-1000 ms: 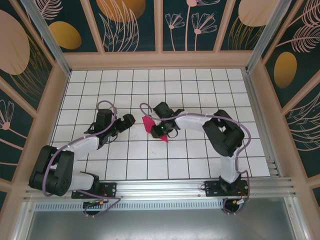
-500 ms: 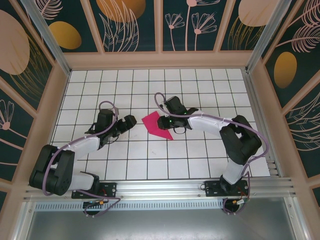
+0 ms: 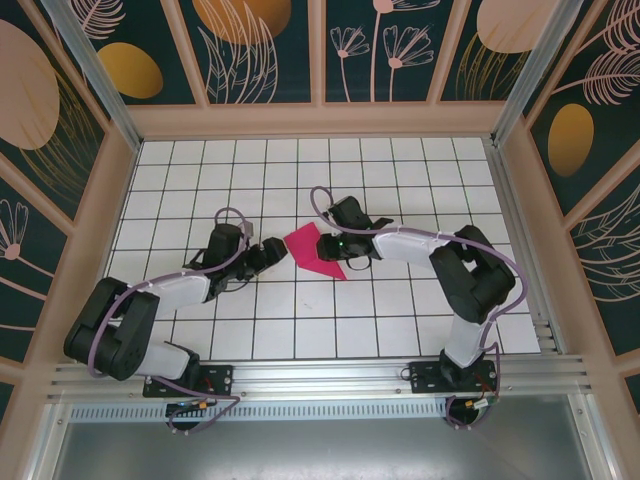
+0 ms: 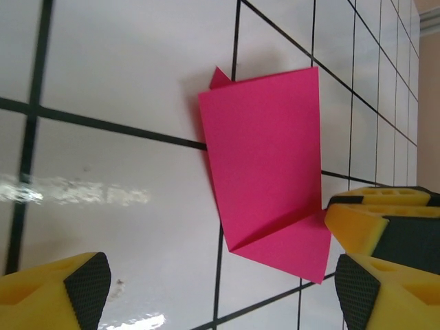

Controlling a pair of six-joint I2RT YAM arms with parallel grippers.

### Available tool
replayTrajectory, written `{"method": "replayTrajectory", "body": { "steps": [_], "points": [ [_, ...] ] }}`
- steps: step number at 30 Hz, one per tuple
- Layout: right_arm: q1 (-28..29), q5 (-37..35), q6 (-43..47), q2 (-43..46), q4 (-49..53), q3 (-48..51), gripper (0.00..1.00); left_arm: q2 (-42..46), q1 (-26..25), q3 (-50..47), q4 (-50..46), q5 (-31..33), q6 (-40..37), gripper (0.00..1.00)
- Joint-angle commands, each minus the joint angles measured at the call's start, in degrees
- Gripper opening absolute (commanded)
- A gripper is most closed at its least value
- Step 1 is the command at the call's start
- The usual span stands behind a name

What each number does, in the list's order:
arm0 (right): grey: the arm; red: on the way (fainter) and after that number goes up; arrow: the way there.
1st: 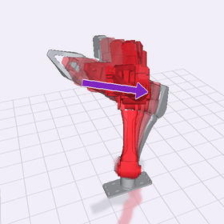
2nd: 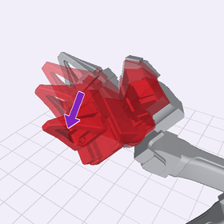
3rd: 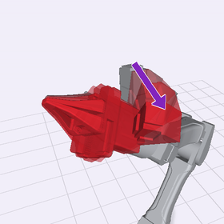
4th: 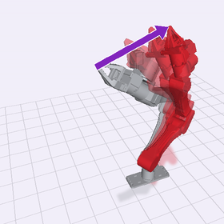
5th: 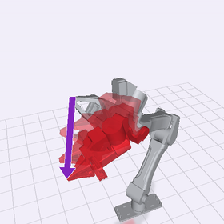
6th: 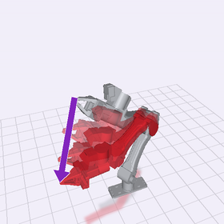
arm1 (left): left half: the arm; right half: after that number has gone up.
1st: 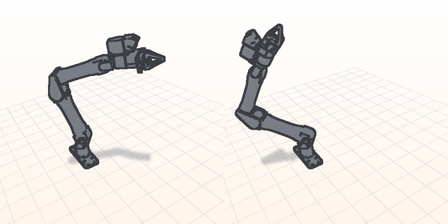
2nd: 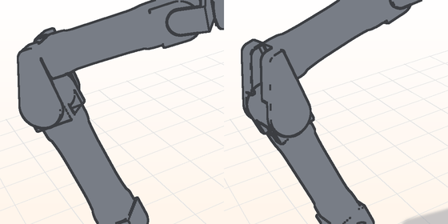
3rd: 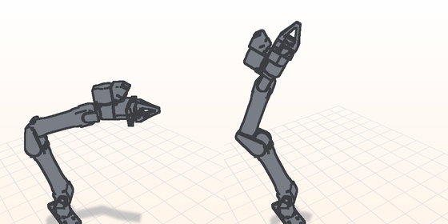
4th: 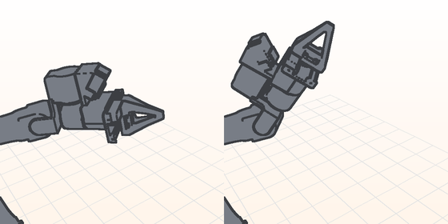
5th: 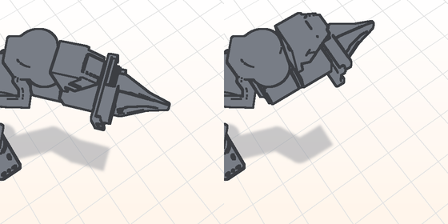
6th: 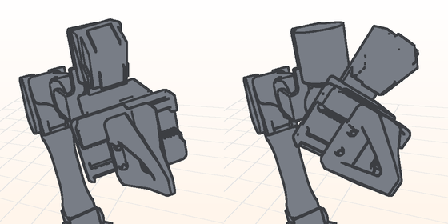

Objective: Fold a paper plane with a square sheet of paper (pick it up from the middle)
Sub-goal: Move the paper to the center of the table, then fold the wing for the fifth time at the center of the table.

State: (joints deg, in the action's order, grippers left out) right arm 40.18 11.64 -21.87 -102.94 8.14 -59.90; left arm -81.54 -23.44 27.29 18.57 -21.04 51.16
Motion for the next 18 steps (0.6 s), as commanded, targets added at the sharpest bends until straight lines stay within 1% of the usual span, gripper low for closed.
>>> {"method": "replayTrajectory", "body": {
  "steps": [1,6,13,18],
  "points": [
    [-1.1,0.4,-1.4,-1.6,-2.3,1.9,0.21,-1.3,-2.0,-0.4,4.0,-1.6,2.6,0.87],
    [-2.3,1.8,-2.0,-2.8,-4.2,3.4,0.21,-2.6,-4.9,-0.3,6.5,-2.2,5.0,0.86],
    [-3.6,3.1,-3.5,-3.6,-5.1,4.7,0.21,-5.6,-7.1,1.1,9.2,-3.7,7.3,0.85],
    [-4.3,4.2,-4.3,-3.5,-5.8,5.6,0.21,-8.7,-8.5,1.9,13.8,-6.1,10.8,0.77]
  ]
}}
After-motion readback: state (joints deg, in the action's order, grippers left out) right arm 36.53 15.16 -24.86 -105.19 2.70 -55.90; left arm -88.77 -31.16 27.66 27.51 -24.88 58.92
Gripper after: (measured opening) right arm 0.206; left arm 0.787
